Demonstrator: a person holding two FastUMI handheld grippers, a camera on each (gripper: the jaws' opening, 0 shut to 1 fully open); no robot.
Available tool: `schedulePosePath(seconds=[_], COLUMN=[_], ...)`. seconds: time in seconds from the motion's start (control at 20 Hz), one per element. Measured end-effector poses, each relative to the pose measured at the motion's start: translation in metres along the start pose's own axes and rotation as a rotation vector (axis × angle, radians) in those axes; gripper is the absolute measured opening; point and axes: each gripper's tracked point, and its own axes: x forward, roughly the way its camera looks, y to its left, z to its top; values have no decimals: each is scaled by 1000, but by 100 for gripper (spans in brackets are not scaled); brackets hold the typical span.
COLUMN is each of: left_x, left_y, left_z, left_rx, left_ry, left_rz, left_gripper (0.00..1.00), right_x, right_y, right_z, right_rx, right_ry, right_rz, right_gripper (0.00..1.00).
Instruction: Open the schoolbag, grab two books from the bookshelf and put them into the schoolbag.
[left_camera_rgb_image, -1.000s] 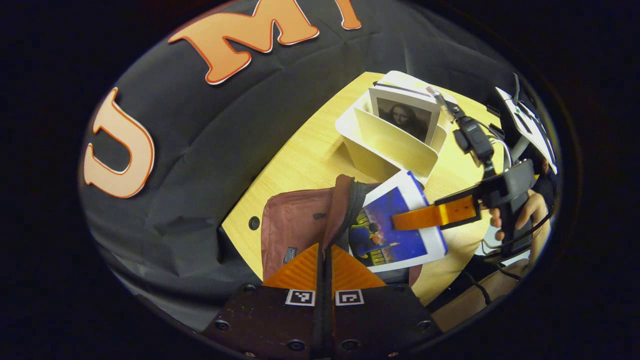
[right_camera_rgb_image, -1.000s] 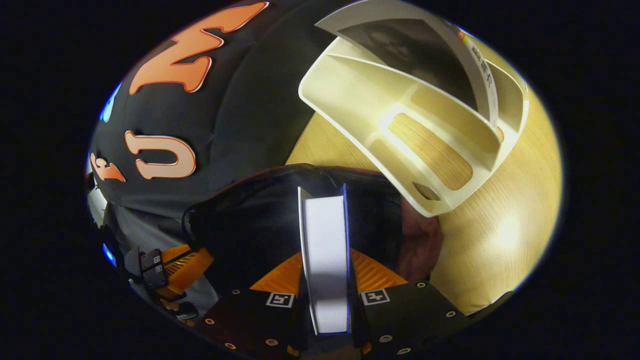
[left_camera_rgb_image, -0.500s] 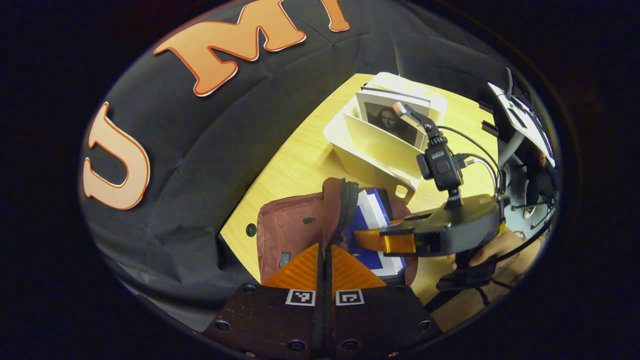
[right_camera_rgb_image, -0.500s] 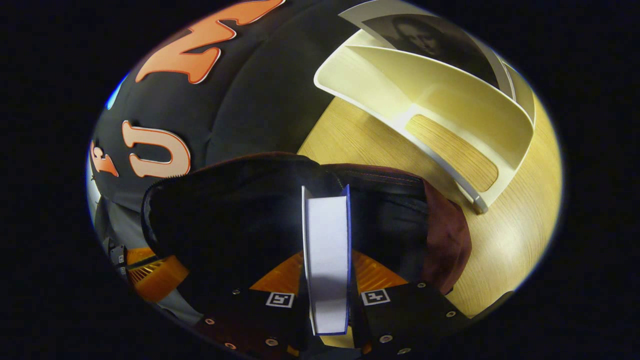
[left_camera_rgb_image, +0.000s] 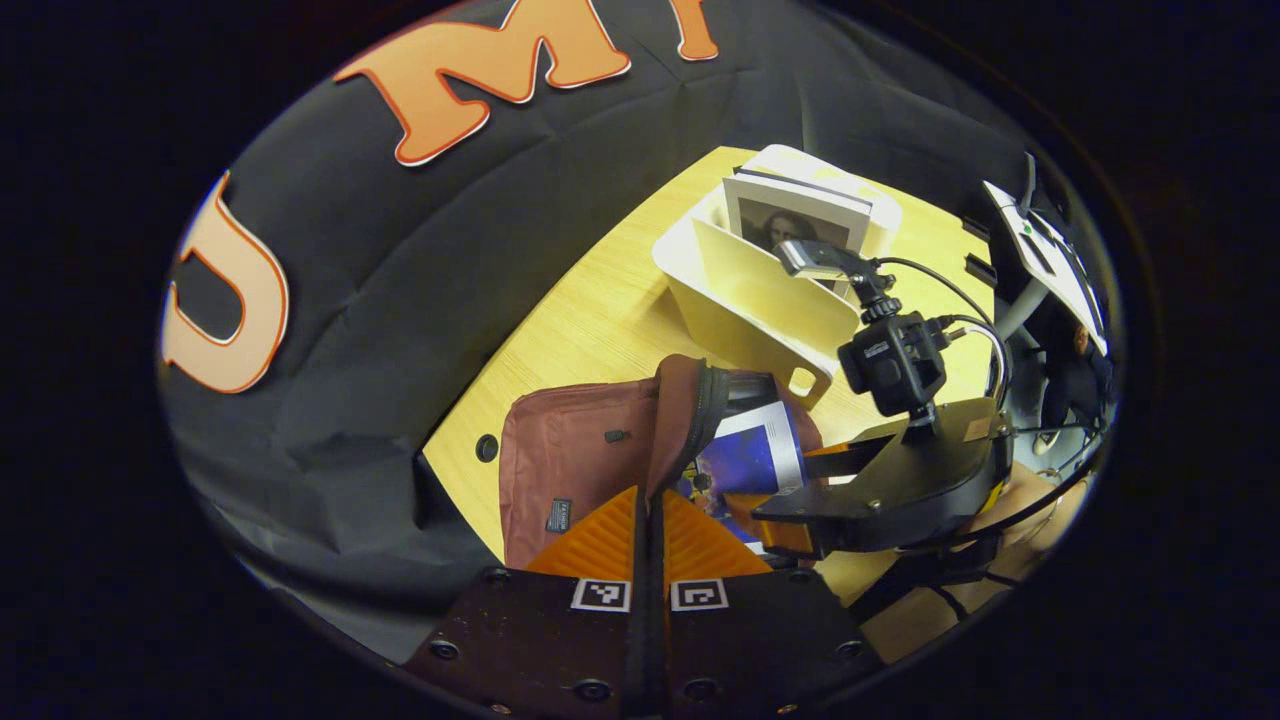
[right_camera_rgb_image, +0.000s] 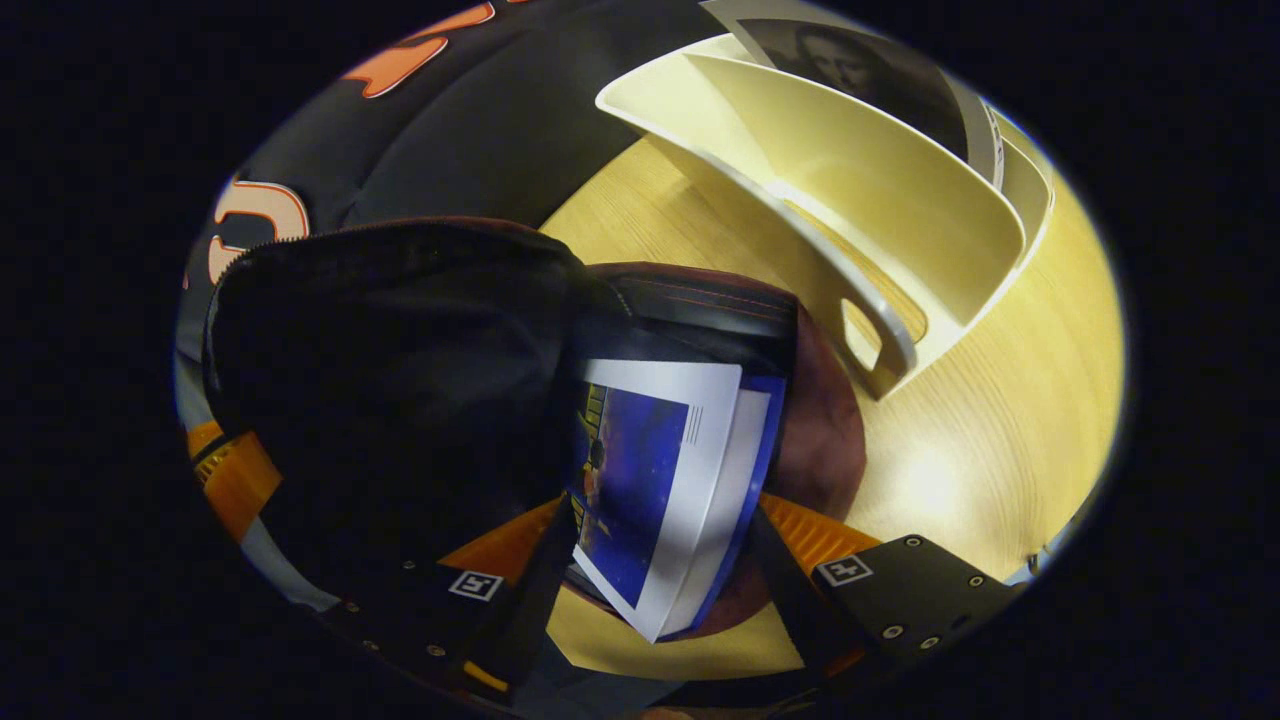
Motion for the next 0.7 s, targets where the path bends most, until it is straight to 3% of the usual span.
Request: schedulePosePath(seconds=[0.45, 0.7], left_x=[5, 10], left_y=[-5, -6], left_z=[-10, -13], left_rx=[-18, -20], left_ry=[-19, -28], left_rz=[-41, -56], left_gripper=[1, 1], right_x=[-49, -89], right_y=[-45, -98], right_z=[13, 35], right_rx=[-44, -142], right_ry=[-46, -99], right_rz=[-32, -161], right_gripper=[98, 98])
